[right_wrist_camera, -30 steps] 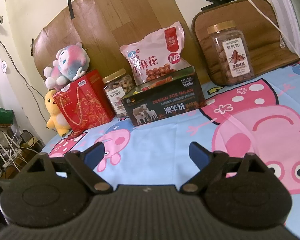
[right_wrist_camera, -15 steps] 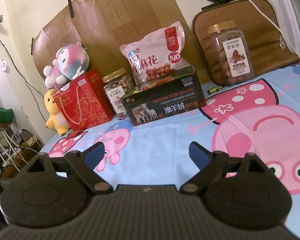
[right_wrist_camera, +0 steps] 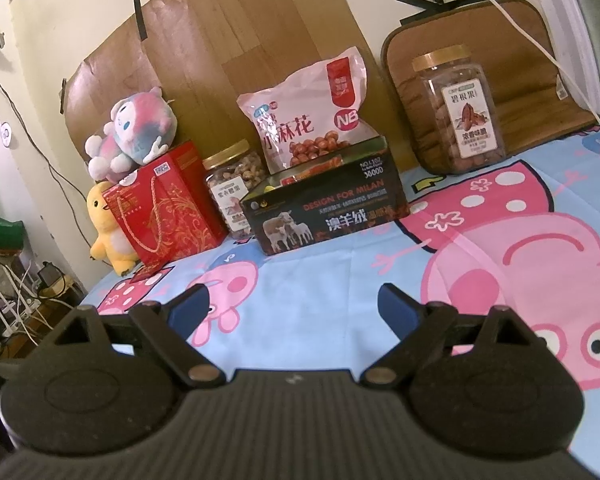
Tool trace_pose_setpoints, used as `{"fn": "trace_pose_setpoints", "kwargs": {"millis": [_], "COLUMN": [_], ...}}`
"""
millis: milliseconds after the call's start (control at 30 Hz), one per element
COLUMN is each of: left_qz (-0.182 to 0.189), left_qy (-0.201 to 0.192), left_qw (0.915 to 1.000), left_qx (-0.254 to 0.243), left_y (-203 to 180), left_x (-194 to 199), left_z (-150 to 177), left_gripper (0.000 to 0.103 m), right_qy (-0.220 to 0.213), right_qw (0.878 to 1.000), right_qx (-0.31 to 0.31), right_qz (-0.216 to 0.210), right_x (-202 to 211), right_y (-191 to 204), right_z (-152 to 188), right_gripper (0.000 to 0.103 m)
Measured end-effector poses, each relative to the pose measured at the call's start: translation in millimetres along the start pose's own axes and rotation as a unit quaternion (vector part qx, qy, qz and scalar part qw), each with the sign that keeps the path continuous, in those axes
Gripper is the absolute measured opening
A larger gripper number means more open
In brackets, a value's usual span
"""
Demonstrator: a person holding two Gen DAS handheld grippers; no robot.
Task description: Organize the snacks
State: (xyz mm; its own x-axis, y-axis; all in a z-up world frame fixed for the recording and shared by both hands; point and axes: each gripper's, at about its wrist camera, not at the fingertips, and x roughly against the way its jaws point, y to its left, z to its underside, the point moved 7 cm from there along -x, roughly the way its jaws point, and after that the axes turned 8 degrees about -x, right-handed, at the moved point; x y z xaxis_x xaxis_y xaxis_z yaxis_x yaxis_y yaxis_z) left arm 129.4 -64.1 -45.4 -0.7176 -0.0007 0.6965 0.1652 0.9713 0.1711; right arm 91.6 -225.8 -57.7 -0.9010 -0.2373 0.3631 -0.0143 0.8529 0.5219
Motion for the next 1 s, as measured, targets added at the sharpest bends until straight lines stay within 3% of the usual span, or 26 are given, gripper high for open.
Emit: {"fn": "trace_pose_setpoints", "kwargs": {"millis": [1000], "left_qz": [0.003], "left_qy": [-0.001], "left_qw": [1.0000], "left_qx": [-0.002], "left_y": [-1.1], "left_x": [1.1], "left_z": [2.5], "left_gripper": [0.103], "right_qy": [0.002], "right_qw": [1.000], "right_qx": [-0.002], "right_qz": [0.001], "right_x": [-0.3], "right_y": [-0.8], "right_z": [1.3], "right_gripper": [0.093]}}
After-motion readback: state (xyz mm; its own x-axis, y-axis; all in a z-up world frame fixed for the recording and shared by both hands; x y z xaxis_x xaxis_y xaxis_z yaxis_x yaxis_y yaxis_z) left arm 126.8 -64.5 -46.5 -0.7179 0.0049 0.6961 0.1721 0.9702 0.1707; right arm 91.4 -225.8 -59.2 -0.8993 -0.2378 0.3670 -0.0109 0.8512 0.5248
